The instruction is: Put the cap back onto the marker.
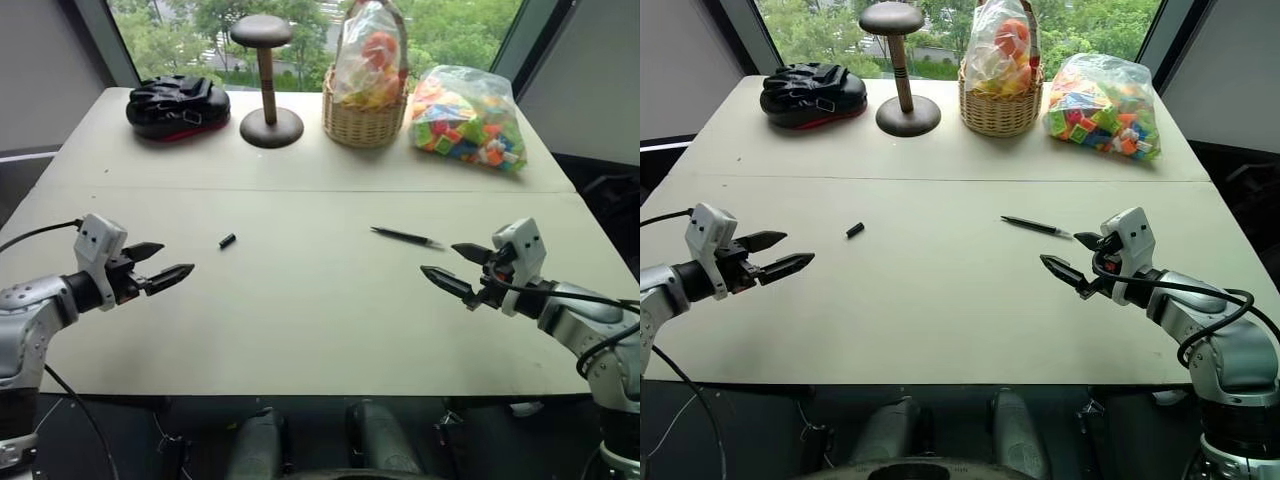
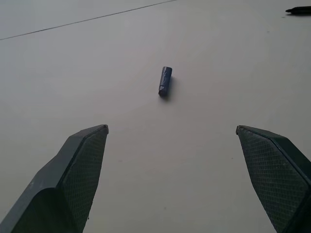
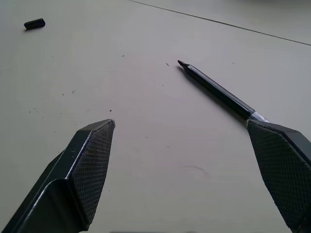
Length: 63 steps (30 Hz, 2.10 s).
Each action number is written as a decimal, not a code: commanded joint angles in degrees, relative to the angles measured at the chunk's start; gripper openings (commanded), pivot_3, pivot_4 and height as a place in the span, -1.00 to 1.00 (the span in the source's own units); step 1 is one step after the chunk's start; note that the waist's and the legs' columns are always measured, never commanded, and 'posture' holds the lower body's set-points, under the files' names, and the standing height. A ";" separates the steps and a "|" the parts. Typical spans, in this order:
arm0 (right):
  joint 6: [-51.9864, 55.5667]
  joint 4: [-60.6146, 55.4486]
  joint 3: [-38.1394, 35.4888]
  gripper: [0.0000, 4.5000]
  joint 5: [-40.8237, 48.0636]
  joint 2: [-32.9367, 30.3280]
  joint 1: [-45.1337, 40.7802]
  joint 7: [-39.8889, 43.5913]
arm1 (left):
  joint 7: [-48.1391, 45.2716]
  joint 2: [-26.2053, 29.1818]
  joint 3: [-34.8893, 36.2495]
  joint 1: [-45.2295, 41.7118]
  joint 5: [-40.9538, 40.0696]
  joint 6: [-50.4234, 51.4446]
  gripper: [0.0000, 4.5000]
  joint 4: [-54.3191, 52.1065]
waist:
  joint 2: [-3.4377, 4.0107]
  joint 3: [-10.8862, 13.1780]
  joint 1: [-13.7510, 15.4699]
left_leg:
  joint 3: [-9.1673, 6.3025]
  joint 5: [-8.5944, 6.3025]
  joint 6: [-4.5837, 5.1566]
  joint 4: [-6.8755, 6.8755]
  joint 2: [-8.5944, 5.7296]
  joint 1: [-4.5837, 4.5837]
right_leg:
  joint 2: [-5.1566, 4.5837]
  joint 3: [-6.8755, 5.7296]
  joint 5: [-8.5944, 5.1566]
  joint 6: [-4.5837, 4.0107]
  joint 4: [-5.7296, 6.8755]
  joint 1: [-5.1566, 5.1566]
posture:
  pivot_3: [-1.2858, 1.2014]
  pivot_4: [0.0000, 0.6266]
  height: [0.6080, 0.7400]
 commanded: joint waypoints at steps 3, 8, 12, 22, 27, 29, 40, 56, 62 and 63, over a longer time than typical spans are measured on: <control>-1.58 -0.59 -0.08 1.00 -0.66 -0.31 -0.79 -0.40 | 0.63 -0.40 1.75 0.20 -1.12 -0.36 0.97 -2.20 | 0.00 0.00 0.04 | 0.00 0.00 0.00 0.00 0.00 0.00 | 0.00 -0.01 0.00 0.00 -0.01 0.00 | 0.03 -0.52 1.00; -1.75 -0.79 0.37 1.00 -0.84 0.00 -0.91 -1.03 | 0.89 -0.62 1.75 -0.04 -1.41 -0.22 0.97 -2.31 | 0.00 0.00 0.02 | 0.00 0.00 0.00 0.00 0.00 0.00 | 0.00 -0.03 0.00 0.00 -0.01 0.01 | 0.03 -0.52 1.00; -1.26 -0.82 0.94 1.00 -0.63 -0.10 -1.10 -1.23 | 1.18 -0.56 1.56 -0.48 -1.32 -0.38 0.97 -1.96 | 0.00 0.00 0.01 | 0.00 0.00 0.00 0.00 -0.01 0.00 | 0.00 -0.04 0.00 0.00 -0.01 0.01 | 0.03 -0.52 1.00; -1.43 -0.84 1.34 1.00 -0.67 0.23 -1.28 -1.93 | 1.27 -0.50 1.39 -0.88 -1.28 -0.51 0.97 -1.45 | 0.00 0.00 0.01 | 0.01 0.00 0.00 0.00 -0.01 0.00 | 0.02 -0.04 0.00 0.00 -0.01 0.01 | 0.03 -0.52 1.00; -2.26 -0.69 1.38 1.00 -1.27 0.70 -1.54 -2.61 | 0.91 -0.24 1.01 -1.65 -0.85 -1.05 0.97 -0.56 | 0.00 0.00 0.03 | 0.01 0.00 0.00 0.00 -0.01 0.00 | 0.03 -0.04 0.00 0.00 -0.01 0.01 | 0.03 -0.52 1.00; -2.32 -0.42 1.23 1.00 -1.32 0.77 -1.84 -2.72 | -0.17 0.40 -0.14 -2.91 0.20 -2.26 0.97 0.92 | 0.00 0.00 0.03 | 0.01 0.00 0.00 0.00 -0.02 0.00 | 0.04 -0.04 0.00 0.00 -0.01 0.01 | 0.03 -0.52 1.00; -4.18 7.50 3.81 1.00 -3.23 -1.78 -8.95 1.55 | -22.18 -0.55 -17.44 -30.40 7.85 -11.95 0.97 23.78 | -0.02 -0.01 0.11 | 0.04 -0.02 0.04 0.12 -0.19 0.01 | 0.37 -0.04 0.01 0.02 -0.06 0.13 | 0.03 -0.52 1.00; -40.22 55.86 18.25 1.00 -19.64 2.18 -36.65 21.91 | -36.00 -12.50 -24.42 -46.53 14.46 -20.40 0.97 43.95 | 0.02 0.01 -0.34 | 0.10 -0.12 0.22 0.13 -0.05 -0.03 | 0.71 0.09 0.13 0.25 -0.11 0.02 | 0.03 -0.52 1.00; -49.82 70.91 21.64 1.00 -25.15 4.78 -43.40 28.00 | -35.41 -10.73 -23.17 -40.37 13.11 -17.21 0.97 35.72 | 0.06 0.04 -0.41 | 0.13 -0.10 0.19 0.12 0.03 -0.07 | 0.67 0.12 0.13 0.25 -0.07 -0.02 | 0.03 -0.52 1.00; -50.73 72.46 21.75 1.00 -25.57 5.07 -43.95 28.86 | -35.02 -10.30 -22.88 -39.23 12.83 -16.42 0.97 34.03 | 0.07 0.05 -0.34 | 0.13 -0.06 0.12 0.12 0.04 -0.08 | 0.66 0.11 0.13 0.25 -0.05 -0.02 | 0.03 -0.52 1.00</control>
